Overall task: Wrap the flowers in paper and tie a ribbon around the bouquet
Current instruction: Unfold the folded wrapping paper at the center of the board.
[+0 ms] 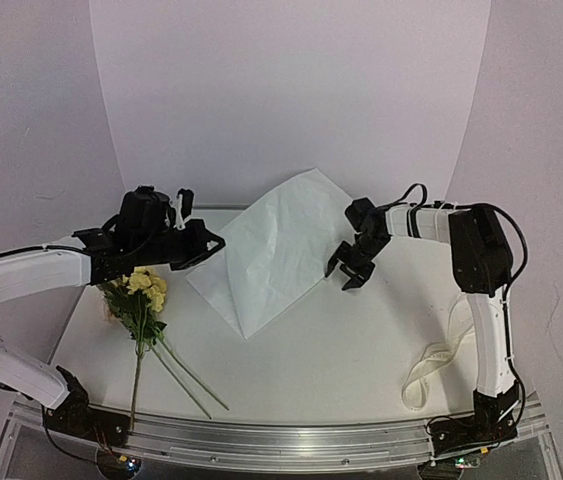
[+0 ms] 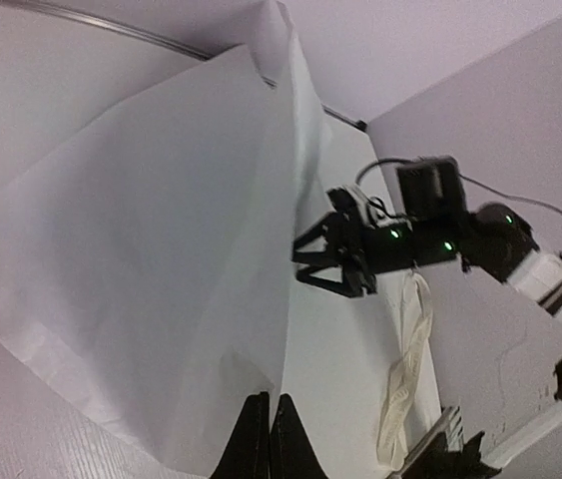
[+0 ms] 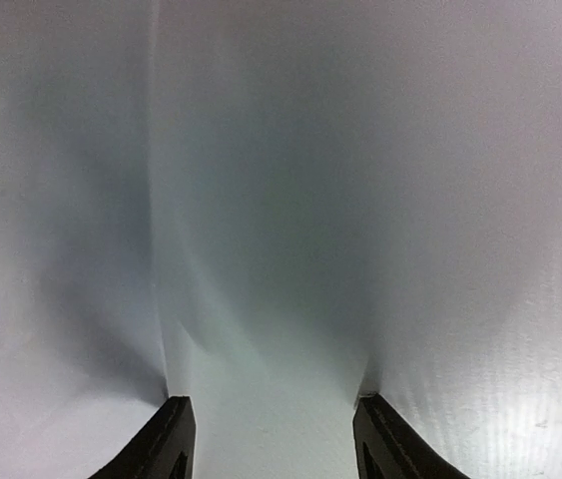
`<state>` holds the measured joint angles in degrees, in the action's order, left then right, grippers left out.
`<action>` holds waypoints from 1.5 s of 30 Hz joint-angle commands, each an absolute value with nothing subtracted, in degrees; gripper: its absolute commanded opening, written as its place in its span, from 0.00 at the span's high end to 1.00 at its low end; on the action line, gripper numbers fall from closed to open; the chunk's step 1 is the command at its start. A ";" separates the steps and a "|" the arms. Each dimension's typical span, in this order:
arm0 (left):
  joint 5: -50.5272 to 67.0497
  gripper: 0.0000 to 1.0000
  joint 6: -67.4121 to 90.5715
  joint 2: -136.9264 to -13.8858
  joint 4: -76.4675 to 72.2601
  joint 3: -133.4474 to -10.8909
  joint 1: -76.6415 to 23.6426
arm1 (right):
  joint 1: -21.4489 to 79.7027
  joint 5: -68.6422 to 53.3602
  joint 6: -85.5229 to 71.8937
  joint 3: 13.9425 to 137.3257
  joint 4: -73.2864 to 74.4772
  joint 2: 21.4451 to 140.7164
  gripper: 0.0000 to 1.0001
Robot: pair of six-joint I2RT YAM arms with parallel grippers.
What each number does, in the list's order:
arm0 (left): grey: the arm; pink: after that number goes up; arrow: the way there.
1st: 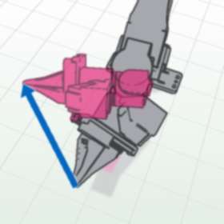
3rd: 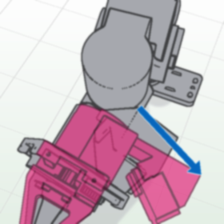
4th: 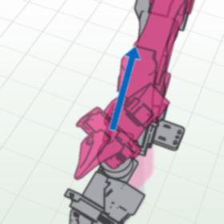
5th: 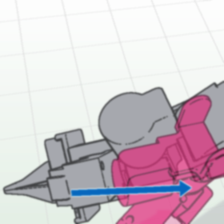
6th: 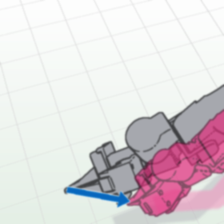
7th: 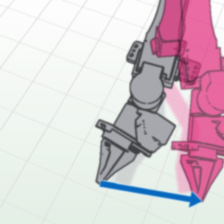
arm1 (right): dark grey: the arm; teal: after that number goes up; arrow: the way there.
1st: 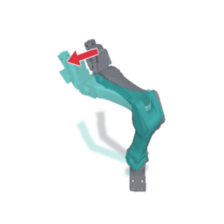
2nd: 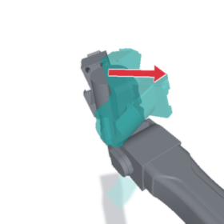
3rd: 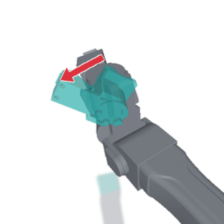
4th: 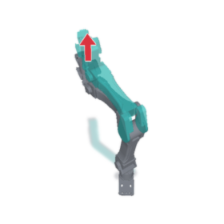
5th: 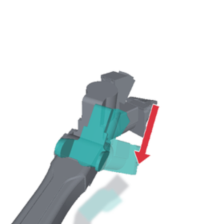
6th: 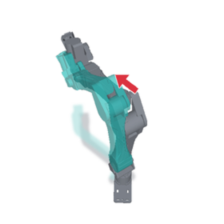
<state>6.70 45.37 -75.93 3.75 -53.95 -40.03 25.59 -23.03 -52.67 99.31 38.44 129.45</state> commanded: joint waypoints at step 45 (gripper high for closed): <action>32.84 1.00 25.88 -114.01 16.45 -85.90 -60.07 | 23.06 -18.57 -40.75 81.30 51.75 84.75 0.13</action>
